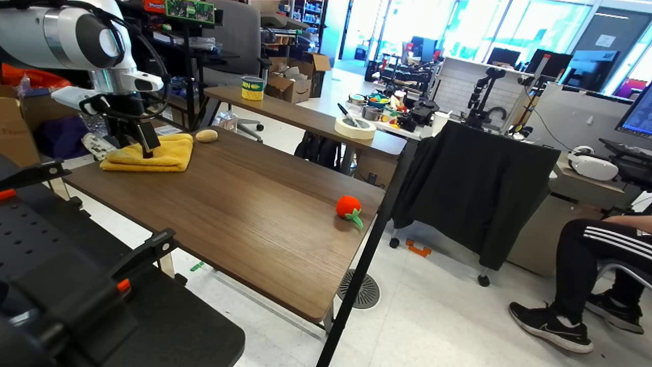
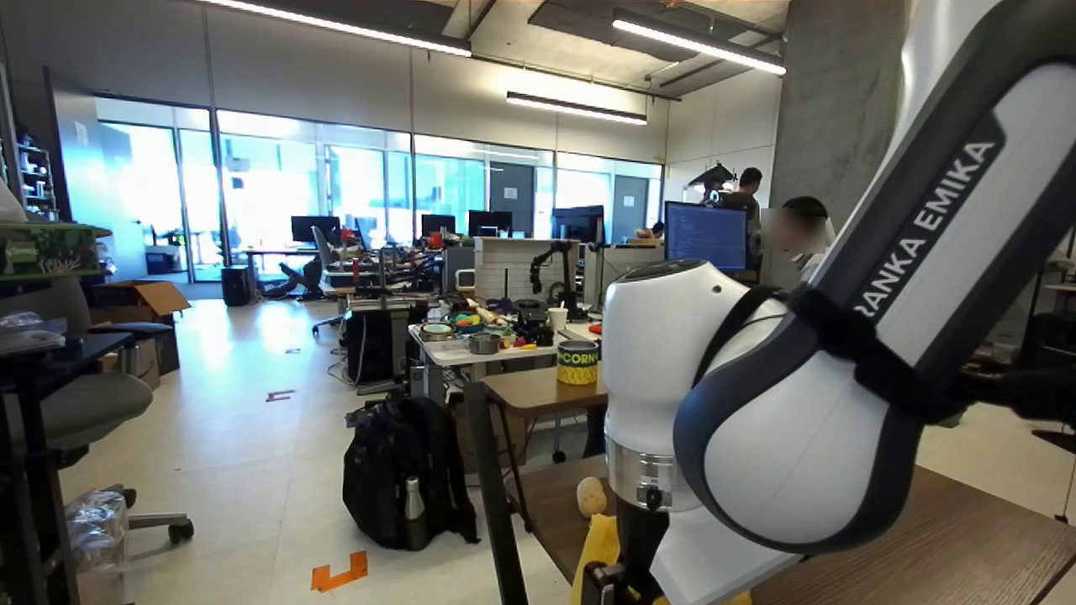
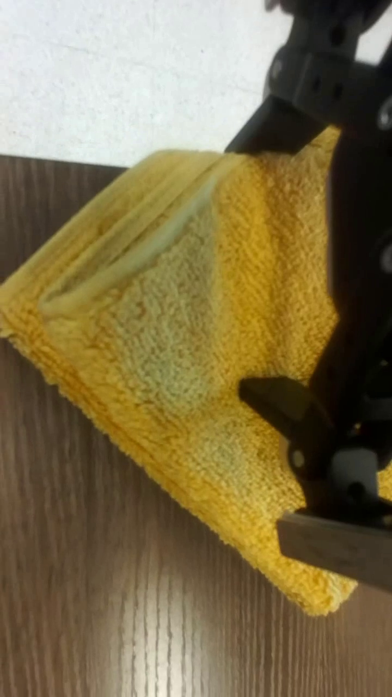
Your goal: Wipe the table with the yellow towel
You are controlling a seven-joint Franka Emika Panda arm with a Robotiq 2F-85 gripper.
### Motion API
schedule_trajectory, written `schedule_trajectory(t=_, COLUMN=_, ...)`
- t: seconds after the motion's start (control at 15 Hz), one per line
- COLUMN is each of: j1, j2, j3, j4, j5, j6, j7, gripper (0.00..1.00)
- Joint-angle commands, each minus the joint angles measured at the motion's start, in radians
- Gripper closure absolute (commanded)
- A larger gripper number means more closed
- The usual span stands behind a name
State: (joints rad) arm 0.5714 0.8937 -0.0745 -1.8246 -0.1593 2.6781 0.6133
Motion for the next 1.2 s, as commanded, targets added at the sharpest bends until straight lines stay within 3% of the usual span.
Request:
schedule_trajectory(t=0.0, j1=-0.024, j2=-0.07, j3=-0.04, j4=-0.167, j5=-0.009, j6=-0.028, j7=-0.039, gripper=0.0)
schedule_trajectory(t=0.2, j1=-0.005, j2=-0.077, j3=-0.056, j4=-0.194, j5=-0.012, j6=-0.004, j7=-0.007, gripper=0.0)
schedule_trajectory(t=0.27, j1=-0.019, j2=-0.074, j3=-0.039, j4=-0.192, j5=0.009, j6=0.019, j7=-0.002, gripper=0.25)
schedule_trajectory(t=0.33, j1=-0.022, j2=-0.077, j3=-0.031, j4=-0.196, j5=0.021, j6=0.037, j7=0.001, gripper=0.26)
schedule_trajectory(t=0.47, j1=-0.022, j2=-0.072, j3=-0.025, j4=-0.182, j5=0.055, j6=0.092, j7=0.023, gripper=0.4)
schedule_trajectory(t=0.87, j1=-0.018, j2=-0.139, j3=-0.023, j4=-0.2, j5=0.161, j6=0.189, j7=0.031, gripper=0.97)
schedule_trajectory(t=1.0, j1=-0.002, j2=-0.195, j3=-0.05, j4=-0.24, j5=0.158, j6=0.184, j7=0.038, gripper=1.0)
schedule_trajectory(t=1.13, j1=0.049, j2=-0.251, j3=-0.142, j4=-0.289, j5=0.112, j6=0.157, j7=0.068, gripper=1.0)
